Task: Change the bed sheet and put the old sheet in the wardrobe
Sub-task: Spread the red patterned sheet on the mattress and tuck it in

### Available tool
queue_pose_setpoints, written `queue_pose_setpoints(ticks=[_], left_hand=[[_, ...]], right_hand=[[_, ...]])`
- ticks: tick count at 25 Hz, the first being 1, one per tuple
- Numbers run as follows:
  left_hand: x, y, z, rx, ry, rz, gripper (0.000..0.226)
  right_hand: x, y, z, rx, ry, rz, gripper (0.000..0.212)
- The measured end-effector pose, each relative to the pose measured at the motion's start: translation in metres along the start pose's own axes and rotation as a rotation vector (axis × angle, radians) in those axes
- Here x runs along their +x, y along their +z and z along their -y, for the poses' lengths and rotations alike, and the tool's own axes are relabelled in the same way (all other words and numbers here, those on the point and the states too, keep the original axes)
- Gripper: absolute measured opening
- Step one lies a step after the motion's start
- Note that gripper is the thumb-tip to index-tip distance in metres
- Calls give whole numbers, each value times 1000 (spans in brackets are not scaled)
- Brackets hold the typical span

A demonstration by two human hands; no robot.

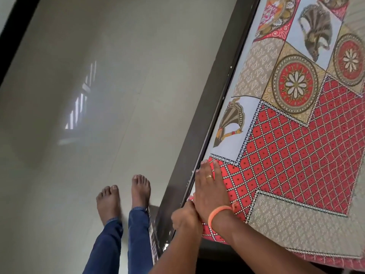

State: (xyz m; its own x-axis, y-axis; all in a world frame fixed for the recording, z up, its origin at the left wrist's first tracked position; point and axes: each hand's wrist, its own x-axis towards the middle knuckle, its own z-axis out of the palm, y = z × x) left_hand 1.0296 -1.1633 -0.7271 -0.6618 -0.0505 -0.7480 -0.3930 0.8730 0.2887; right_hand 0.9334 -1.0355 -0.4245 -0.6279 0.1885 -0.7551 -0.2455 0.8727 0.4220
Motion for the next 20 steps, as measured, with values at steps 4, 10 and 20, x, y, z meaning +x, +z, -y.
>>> queue_pose_setpoints(ticks=[4,10,20], left_hand=[[0,-52,-30,405,8,200,42],[-126,-247,-194,118,87,323,27],[-118,-216,-289,-315,323,408,55]], right_hand=[[5,-2,-1,16,-43,16,86],[19,-34,-30,607,-159,-299,57],[40,20,-116,1076,1064,-309,77]])
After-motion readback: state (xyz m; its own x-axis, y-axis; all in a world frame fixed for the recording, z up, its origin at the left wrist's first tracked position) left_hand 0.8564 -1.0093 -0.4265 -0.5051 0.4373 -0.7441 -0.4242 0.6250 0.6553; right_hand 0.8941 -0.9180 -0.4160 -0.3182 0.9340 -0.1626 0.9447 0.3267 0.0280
